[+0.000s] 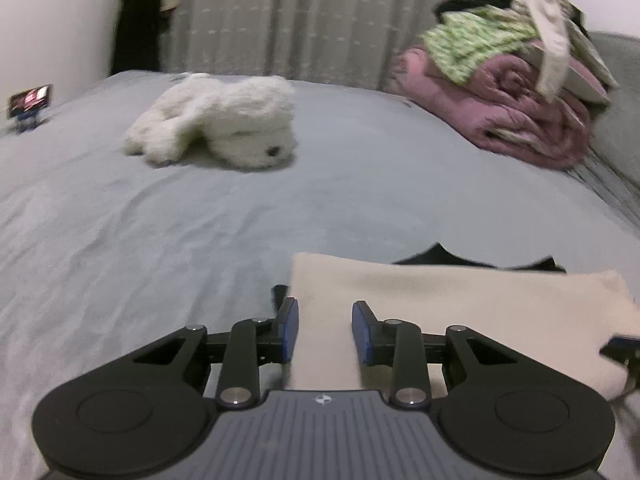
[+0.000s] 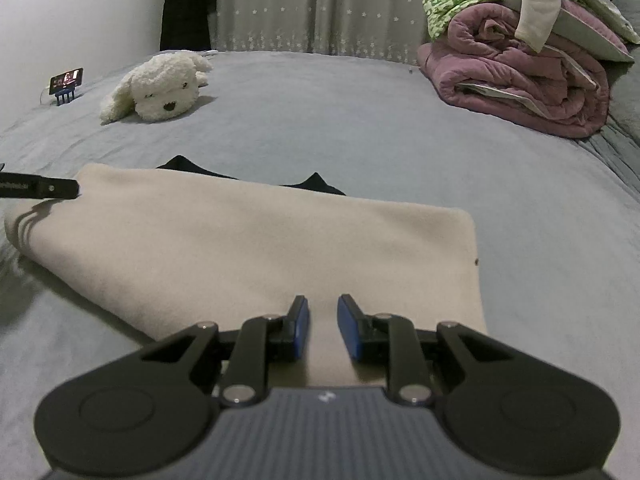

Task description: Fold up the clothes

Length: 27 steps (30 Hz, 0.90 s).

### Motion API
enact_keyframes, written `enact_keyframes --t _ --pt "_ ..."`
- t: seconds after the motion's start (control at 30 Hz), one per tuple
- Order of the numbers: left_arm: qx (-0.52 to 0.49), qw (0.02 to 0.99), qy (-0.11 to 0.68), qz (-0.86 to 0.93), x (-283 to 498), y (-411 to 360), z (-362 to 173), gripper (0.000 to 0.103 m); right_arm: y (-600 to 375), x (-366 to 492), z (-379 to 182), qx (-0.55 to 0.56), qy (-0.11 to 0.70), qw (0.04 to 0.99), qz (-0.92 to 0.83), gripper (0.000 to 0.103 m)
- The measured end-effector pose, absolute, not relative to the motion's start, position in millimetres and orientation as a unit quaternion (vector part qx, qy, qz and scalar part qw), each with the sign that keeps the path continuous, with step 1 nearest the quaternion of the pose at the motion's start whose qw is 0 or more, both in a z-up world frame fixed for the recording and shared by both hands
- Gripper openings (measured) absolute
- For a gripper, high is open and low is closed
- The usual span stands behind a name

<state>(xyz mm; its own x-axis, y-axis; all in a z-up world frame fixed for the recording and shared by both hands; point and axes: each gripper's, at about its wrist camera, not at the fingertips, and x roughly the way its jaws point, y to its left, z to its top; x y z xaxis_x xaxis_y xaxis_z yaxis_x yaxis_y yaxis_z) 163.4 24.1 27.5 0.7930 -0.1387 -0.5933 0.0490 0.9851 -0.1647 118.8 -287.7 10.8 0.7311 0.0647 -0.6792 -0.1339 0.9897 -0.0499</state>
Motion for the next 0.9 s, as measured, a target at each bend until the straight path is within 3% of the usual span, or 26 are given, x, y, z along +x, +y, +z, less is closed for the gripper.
enact_keyframes --t 0.23,0.37,0.67,0.9 --pt "-0.060 0.938 0.340 -0.028 122 17 46 0.032 -296 116 20 -0.028 0.370 0.928 0.046 0.021" --pt "-0.027 0.943 0.330 -0.028 114 -1 42 0.041 -293 112 25 -0.024 0.363 0.931 0.035 0.027" --pt "-0.009 0.967 0.253 -0.024 105 -15 61 0.041 -265 101 35 -0.021 0.332 0.941 0.063 0.036" --pt "0.008 0.957 0.283 -0.055 113 -30 40 0.041 -250 99 21 -0.046 0.338 0.937 0.072 0.038"
